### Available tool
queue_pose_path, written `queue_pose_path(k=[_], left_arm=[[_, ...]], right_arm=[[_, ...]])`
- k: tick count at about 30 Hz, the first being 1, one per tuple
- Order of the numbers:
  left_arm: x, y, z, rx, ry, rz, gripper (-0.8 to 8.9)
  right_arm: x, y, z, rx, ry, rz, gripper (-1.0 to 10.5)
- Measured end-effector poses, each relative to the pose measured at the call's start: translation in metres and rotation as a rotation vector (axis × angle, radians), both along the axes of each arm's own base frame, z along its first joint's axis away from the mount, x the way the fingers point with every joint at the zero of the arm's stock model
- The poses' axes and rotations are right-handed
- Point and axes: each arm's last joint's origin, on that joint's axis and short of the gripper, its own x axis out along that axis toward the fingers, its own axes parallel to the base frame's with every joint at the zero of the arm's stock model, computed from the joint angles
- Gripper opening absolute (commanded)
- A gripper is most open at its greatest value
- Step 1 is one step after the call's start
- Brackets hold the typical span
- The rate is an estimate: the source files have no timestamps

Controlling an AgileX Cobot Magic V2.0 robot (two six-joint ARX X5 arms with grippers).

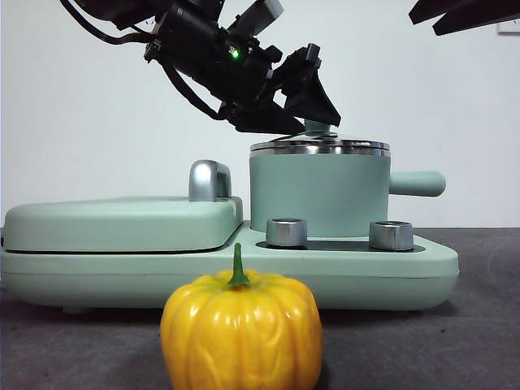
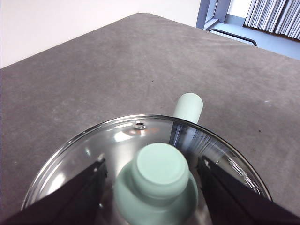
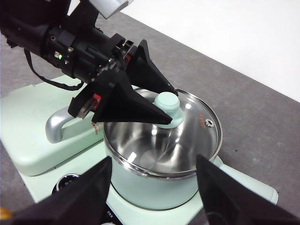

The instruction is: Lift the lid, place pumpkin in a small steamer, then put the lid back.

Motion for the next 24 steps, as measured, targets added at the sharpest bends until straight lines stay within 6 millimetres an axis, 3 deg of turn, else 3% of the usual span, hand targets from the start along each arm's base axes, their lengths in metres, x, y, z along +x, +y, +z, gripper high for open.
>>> queue_pose_path(k=[2,7,24], left_arm=[[0.0000,0.0000,0.0000,0.000,0.000,0.000,2.55],[-0.0004,-0.0004,-0.0001,0.000,0.001,-0.006,0.19],[-0.0030,-0.0018,0.0027,0.023,-0.027,0.024,0.17]], right_arm=[[0.0000,0.0000,0.0000,0.000,0.000,0.000,2.8],[0.0000,0.0000,0.0000,0.000,0.000,0.000,2.8],[0.0000,0.0000,0.0000,0.000,0.000,0.000,2.8]])
